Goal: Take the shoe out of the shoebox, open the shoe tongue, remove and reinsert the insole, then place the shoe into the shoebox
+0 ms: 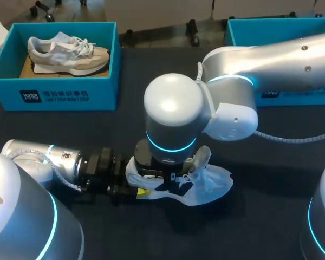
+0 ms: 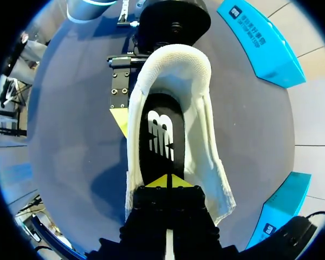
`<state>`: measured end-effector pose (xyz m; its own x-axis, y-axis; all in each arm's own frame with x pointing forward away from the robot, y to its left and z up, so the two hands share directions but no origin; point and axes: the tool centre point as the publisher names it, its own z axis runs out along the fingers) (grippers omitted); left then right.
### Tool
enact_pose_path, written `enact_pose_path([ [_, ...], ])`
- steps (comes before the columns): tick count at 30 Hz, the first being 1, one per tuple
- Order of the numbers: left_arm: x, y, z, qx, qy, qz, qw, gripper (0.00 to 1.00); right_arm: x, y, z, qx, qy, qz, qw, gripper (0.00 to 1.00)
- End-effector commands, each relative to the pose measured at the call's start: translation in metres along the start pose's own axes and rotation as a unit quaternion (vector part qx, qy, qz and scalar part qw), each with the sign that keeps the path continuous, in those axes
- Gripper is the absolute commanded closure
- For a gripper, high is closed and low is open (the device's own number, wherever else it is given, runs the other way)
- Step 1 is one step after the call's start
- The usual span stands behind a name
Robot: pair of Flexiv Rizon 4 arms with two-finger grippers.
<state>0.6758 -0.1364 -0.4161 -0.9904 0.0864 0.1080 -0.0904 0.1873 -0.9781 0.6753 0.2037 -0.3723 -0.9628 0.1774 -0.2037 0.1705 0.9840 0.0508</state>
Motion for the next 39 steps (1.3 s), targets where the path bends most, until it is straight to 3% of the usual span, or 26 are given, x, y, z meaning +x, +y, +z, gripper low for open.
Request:
enact_pose_path([
  [1,0.000,0.000,-0.001,0.000,-0.001,0.000,1.000,1.00,0.001,-0.007,0.003,-0.006,-0.007,0.006,1.000,1.00],
  [14,0.000,0.000,-0.001,0.000,-0.001,0.000,1.000,1.00,-0.017,-0.013,0.008,0.002,-0.016,0.016,1.000,1.00],
  [15,0.000,0.000,-0.001,0.000,-0.001,0.000,1.000,1.00,-0.018,-0.013,0.009,0.002,-0.016,0.016,1.000,0.89],
  [16,0.000,0.000,-0.001,0.000,-0.001,0.000,1.000,1.00,-0.019,-0.013,0.010,0.003,-0.015,0.016,1.000,0.85],
  [29,0.000,0.000,-0.001,0.000,-0.001,0.000,1.000,1.00,-0.020,-0.021,0.025,0.011,0.010,0.027,1.000,0.75],
  [32,0.000,0.000,-0.001,0.000,-0.001,0.000,1.000,1.00,-0.018,-0.025,0.031,0.004,0.018,0.030,0.999,0.65],
  [39,0.000,0.000,-0.001,0.000,-0.001,0.000,1.000,1.00,-0.014,-0.027,0.043,0.000,0.042,0.037,0.998,0.58],
])
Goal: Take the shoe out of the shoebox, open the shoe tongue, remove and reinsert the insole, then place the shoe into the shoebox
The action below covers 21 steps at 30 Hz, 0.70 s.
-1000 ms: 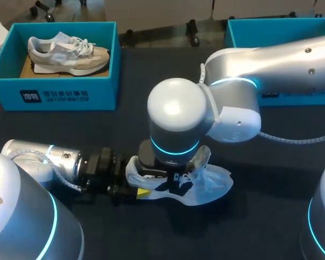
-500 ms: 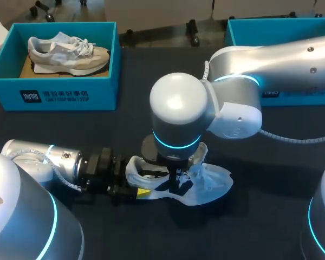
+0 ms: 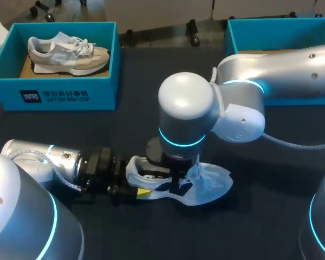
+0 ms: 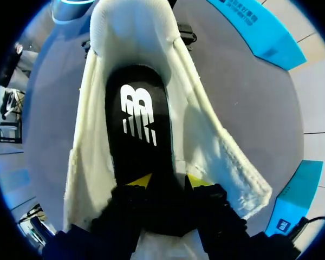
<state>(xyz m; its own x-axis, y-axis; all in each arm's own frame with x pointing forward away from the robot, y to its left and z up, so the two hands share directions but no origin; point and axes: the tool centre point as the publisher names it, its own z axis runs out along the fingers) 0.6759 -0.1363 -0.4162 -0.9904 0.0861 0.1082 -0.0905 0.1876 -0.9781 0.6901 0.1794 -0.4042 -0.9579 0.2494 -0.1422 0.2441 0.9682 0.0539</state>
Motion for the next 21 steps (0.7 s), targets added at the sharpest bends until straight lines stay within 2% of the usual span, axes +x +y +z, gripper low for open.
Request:
enact_pose_path([
  [1,0.000,-0.001,-0.001,0.000,-0.001,0.000,1.000,1.00,-0.003,-0.003,0.010,-0.002,0.022,0.002,1.000,0.58],
  [8,0.000,-0.001,-0.001,0.000,-0.001,0.000,1.000,1.00,0.010,0.004,0.020,0.019,0.080,-0.007,0.997,0.58],
  [16,0.000,-0.001,-0.001,0.000,-0.001,0.000,1.000,1.00,0.034,0.015,0.019,0.043,0.109,-0.020,0.993,0.63],
  [19,0.000,-0.001,-0.001,0.000,-0.001,0.000,1.000,1.00,0.038,0.016,0.020,0.046,0.116,-0.022,0.992,0.81],
  [20,0.000,-0.001,-0.001,0.000,-0.001,0.000,1.000,1.00,0.040,0.016,0.020,0.047,0.120,-0.022,0.991,0.94],
  [21,0.000,-0.001,-0.001,0.000,-0.001,0.000,1.000,1.00,0.041,0.016,0.019,0.046,0.122,-0.025,0.991,1.00],
])
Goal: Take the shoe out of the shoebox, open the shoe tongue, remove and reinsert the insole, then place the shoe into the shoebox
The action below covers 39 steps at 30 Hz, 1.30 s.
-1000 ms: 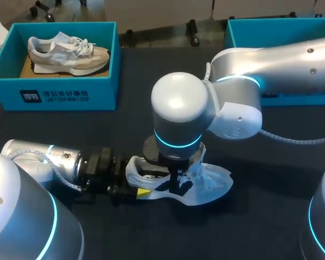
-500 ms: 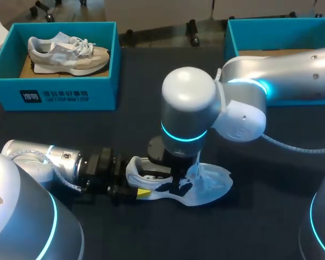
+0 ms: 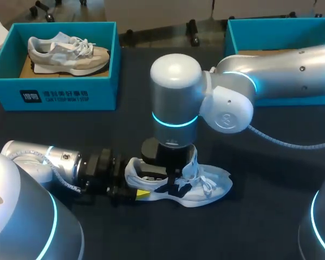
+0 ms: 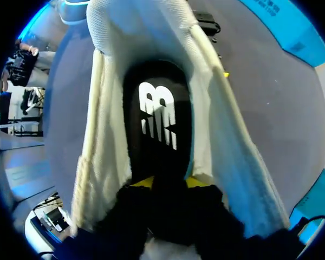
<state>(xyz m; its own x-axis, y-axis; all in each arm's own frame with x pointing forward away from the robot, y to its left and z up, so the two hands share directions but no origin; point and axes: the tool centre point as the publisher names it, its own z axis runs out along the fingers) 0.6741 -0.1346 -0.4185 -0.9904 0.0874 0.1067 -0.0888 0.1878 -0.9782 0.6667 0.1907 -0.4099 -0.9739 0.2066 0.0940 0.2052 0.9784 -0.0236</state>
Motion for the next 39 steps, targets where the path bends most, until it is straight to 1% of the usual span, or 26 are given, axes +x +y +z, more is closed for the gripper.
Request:
enact_pose_path([
  [1,-0.001,-0.003,0.000,0.000,-0.001,-0.001,1.000,1.00,0.012,0.013,0.019,0.007,0.006,-0.004,1.000,1.00],
  [5,-0.001,-0.003,0.000,0.000,-0.001,-0.001,1.000,1.00,0.019,0.011,0.017,0.008,0.013,-0.003,1.000,1.00],
  [8,-0.001,-0.003,0.000,0.000,-0.001,-0.001,1.000,1.00,0.023,0.007,0.008,-0.005,0.007,0.001,1.000,1.00],
  [11,-0.001,-0.003,0.000,0.000,-0.001,-0.001,1.000,1.00,0.024,0.003,-0.002,-0.025,0.005,0.019,1.000,1.00],
  [14,-0.001,-0.003,0.000,0.000,-0.001,-0.001,1.000,1.00,0.024,-0.001,-0.014,-0.056,0.002,0.041,0.998,1.00],
  [15,-0.001,-0.003,0.000,0.000,-0.001,-0.001,1.000,1.00,0.025,-0.003,-0.018,-0.074,-0.004,0.042,0.996,1.00],
  [16,-0.001,-0.003,0.000,0.000,-0.001,-0.001,1.000,1.00,0.025,-0.004,-0.022,-0.079,-0.005,0.047,0.996,1.00],
  [21,-0.001,-0.003,0.000,0.000,-0.001,-0.001,1.000,1.00,0.024,-0.006,-0.035,-0.118,-0.018,0.039,0.992,1.00],
  [23,-0.001,-0.003,0.000,0.000,-0.001,-0.001,1.000,1.00,0.023,-0.007,-0.038,-0.122,-0.017,0.038,0.992,1.00],
  [28,-0.001,-0.003,0.000,0.000,-0.001,-0.001,1.000,1.00,0.020,-0.006,-0.039,-0.162,-0.018,0.022,0.986,1.00],
  [29,-0.001,-0.003,0.000,0.000,-0.001,-0.001,1.000,1.00,0.020,-0.006,-0.040,-0.161,-0.018,0.023,0.987,1.00],
  [30,-0.001,-0.003,0.000,0.000,-0.001,-0.001,1.000,1.00,0.019,-0.005,-0.040,-0.171,-0.019,0.019,0.985,1.00],
  [33,-0.001,-0.003,0.000,0.000,-0.001,-0.001,1.000,1.00,0.018,-0.004,-0.043,-0.186,-0.023,0.012,0.982,1.00],
  [35,-0.001,-0.003,0.000,0.000,-0.001,-0.001,1.000,1.00,0.018,-0.005,-0.045,-0.194,-0.026,0.010,0.981,1.00],
  [37,-0.001,-0.003,0.000,0.000,-0.001,-0.001,1.000,1.00,0.016,-0.006,-0.047,-0.215,-0.030,0.005,0.976,1.00],
  [39,-0.001,-0.003,0.000,0.000,-0.001,-0.001,1.000,1.00,0.014,-0.009,-0.048,-0.226,-0.032,0.008,0.974,1.00],
])
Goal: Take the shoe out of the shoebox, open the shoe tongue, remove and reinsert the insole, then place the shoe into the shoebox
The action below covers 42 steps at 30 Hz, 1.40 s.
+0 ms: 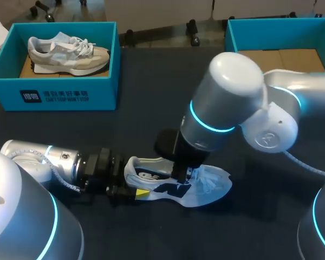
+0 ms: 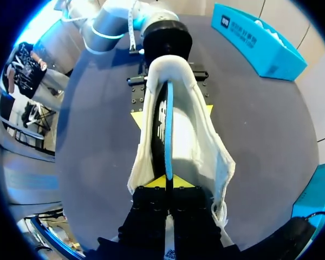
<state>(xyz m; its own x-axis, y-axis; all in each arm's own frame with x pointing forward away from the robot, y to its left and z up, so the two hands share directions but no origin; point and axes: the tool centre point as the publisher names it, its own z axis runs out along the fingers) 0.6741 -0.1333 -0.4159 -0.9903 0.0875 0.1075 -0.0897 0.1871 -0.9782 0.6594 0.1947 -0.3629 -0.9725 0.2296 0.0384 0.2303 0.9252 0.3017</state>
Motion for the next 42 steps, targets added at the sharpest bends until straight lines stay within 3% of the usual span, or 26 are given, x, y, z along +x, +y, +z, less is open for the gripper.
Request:
enact_pose_path([
  [1,-0.002,-0.001,0.002,0.000,-0.001,-0.001,1.000,1.00,0.001,-0.009,-0.006,-0.073,-0.005,-0.001,0.997,1.00],
  [22,-0.002,-0.001,0.002,0.000,-0.001,-0.001,1.000,1.00,-0.011,-0.011,-0.024,-0.213,-0.027,-0.032,0.976,1.00],
  [28,-0.002,-0.001,0.002,0.000,-0.001,-0.001,1.000,1.00,-0.013,-0.008,-0.032,-0.235,-0.031,-0.055,0.970,1.00],
  [36,-0.002,-0.001,0.002,0.000,-0.001,-0.001,1.000,1.00,-0.012,0.004,-0.039,-0.218,-0.020,-0.085,0.972,1.00],
  [37,-0.002,-0.001,0.002,0.000,-0.001,-0.001,1.000,1.00,-0.012,0.006,-0.040,-0.217,-0.015,-0.092,0.972,0.96],
  [38,-0.002,-0.001,0.002,0.000,-0.001,-0.001,1.000,1.00,-0.012,0.008,-0.041,-0.216,-0.013,-0.096,0.972,0.73],
  [39,-0.002,-0.001,0.002,0.000,-0.001,-0.001,1.000,1.00,-0.011,0.010,-0.042,-0.210,-0.011,-0.099,0.973,0.66],
  [42,-0.002,-0.001,0.002,0.000,-0.001,-0.001,1.000,1.00,-0.009,0.018,-0.045,-0.198,-0.001,-0.115,0.974,0.61],
])
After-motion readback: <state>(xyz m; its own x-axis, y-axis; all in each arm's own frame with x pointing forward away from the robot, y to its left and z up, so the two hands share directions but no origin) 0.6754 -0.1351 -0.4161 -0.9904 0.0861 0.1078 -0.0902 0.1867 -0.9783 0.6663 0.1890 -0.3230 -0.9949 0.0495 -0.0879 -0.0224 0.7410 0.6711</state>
